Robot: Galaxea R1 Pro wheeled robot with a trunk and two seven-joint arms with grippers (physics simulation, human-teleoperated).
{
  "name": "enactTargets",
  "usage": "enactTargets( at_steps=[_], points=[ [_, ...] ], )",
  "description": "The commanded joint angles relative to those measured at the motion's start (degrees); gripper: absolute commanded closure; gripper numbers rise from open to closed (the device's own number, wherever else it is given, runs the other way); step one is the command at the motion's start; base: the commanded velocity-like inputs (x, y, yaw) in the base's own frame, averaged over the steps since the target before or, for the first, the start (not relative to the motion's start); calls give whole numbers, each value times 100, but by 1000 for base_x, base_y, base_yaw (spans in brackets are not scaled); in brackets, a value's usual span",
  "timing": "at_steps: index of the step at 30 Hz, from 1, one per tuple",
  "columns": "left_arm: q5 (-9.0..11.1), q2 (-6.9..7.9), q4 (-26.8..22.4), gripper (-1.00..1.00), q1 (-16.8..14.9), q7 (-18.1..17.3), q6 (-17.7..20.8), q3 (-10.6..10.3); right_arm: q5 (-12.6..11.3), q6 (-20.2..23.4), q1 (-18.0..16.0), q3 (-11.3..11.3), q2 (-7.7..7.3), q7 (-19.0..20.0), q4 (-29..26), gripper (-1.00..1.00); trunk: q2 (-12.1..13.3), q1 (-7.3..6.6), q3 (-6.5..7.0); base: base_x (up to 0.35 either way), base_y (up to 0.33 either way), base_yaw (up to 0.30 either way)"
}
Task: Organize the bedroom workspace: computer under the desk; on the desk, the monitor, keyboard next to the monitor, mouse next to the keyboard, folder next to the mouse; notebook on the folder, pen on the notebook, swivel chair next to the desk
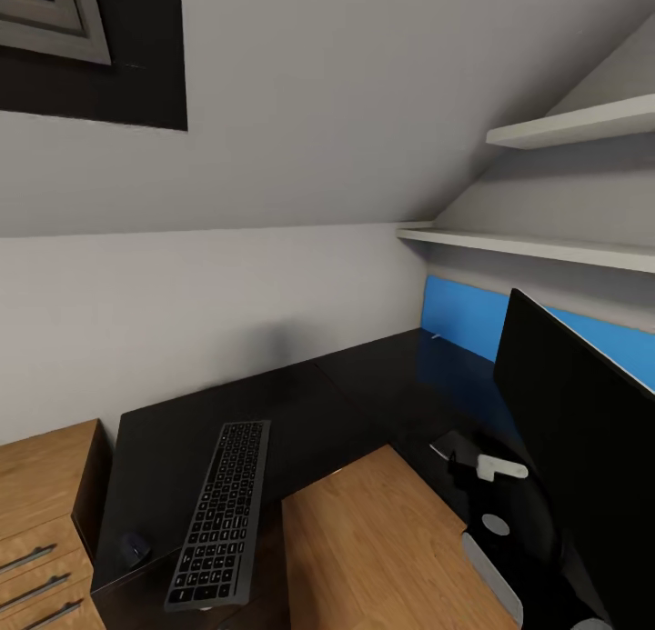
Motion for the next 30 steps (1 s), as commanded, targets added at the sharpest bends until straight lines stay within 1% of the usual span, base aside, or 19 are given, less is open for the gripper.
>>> enactTargets(
  at_steps=[1, 6, 11, 17, 21, 28, 29, 30],
  points=[
    [59, 4, 9, -100, -7, 42, -35, -44, -63, -42, -29, 16, -7, 14, 50, -100, -5, 0, -7, 0, 0, 0],
    [54, 2, 30, -100, -7, 42, -45, -48, -83, -31, -120, -38, -4, 204, 236, -100, -5, 0, -7, 0, 0, 0],
    [51, 2, 35, -100, -7, 42, -48, -48, -151, -12, -204, -56, -3, 319, 369, -100, -5, 0, -7, 59, 0, 0],
    [50, 2, 38, -100, -7, 42, -49, -51, -359, 34, -285, -63, 4, 433, 465, -100, -5, 0, -7, 218, 0, 0],
    [52, 2, 39, -100, -7, 42, -49, -52, -435, 130, -308, -64, 7, 466, 478, -100, -5, 0, -7, 98, 0, 0],
    [52, 2, 40, -100, -7, 42, -49, -52, -481, 244, -323, -65, 13, 481, 484, -100, -5, 0, -7, 19, 0, 0],
    [52, 2, 40, -100, -7, 42, -49, -52, -502, 279, -325, -65, 12, 482, 485, -100, -5, 0, -7, 3, 0, 0],
    [53, 2, 40, -100, -7, 42, -49, -52, -601, 410, -330, -65, 12, 482, 485, -100, -5, 0, -7, 1, 0, 0]
  ],
)
